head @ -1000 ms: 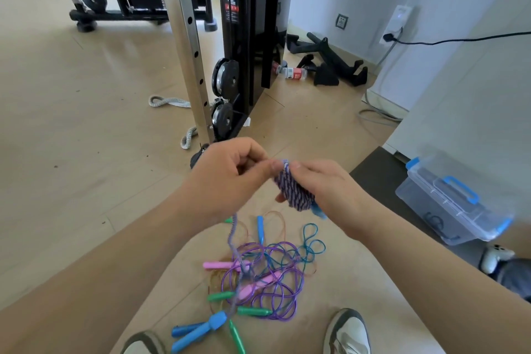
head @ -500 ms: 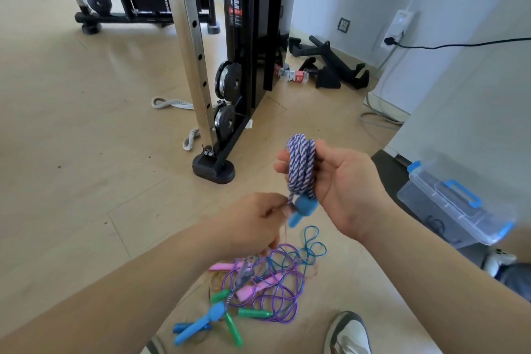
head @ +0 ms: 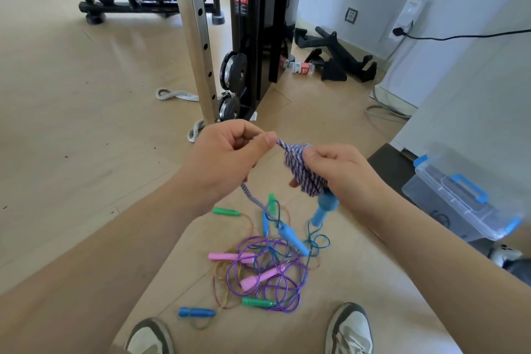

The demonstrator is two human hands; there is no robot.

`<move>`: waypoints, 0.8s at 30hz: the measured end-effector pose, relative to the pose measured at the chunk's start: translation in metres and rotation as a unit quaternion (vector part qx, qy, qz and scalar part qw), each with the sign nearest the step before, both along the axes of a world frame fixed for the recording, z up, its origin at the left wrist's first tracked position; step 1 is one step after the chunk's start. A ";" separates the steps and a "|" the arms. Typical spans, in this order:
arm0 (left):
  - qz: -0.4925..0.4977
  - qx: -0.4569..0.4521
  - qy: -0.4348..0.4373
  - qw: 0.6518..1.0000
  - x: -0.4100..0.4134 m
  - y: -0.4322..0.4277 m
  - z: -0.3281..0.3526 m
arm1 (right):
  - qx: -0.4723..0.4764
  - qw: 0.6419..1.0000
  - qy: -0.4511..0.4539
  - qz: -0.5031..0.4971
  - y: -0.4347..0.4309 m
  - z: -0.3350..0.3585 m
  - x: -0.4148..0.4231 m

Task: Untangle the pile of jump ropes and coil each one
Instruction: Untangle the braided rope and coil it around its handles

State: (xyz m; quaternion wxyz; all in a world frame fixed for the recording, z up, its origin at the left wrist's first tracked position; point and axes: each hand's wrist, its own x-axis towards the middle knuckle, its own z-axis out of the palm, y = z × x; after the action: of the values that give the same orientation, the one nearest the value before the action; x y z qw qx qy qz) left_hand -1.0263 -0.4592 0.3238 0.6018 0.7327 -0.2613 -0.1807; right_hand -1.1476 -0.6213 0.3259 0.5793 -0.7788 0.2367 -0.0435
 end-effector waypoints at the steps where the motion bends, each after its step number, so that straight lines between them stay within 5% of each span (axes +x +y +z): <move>1: 0.009 0.006 -0.007 1.000 0.002 0.001 -0.003 | 0.044 0.999 0.004 0.021 0.001 0.002 -0.002; 10: -0.071 0.092 0.027 0.993 0.001 -0.002 -0.024 | 0.317 0.947 -0.047 0.016 0.015 0.019 -0.002; 16: -0.223 0.264 0.001 0.938 -0.021 -0.001 -0.032 | 0.428 0.887 -0.154 -0.084 0.008 0.024 0.007; 18: -0.252 0.267 -0.040 0.929 -0.029 -0.002 -0.028 | 0.367 0.910 -0.151 -0.116 0.006 0.018 0.011; 21: -0.243 0.194 -0.047 0.949 -0.037 -0.005 -0.016 | 0.077 0.985 -0.085 -0.129 0.008 0.006 0.016; 24: -0.195 0.142 -0.004 0.970 -0.033 -0.004 -0.006 | -0.123 0.991 -0.043 -0.032 0.007 -0.002 0.013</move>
State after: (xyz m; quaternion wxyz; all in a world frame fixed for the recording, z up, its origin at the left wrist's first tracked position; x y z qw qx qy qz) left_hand -1.0593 -0.4629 0.3180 0.4436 0.7462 -0.3731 -0.3275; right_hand -1.1345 -0.6139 0.3241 0.4871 -0.8336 0.2292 -0.1239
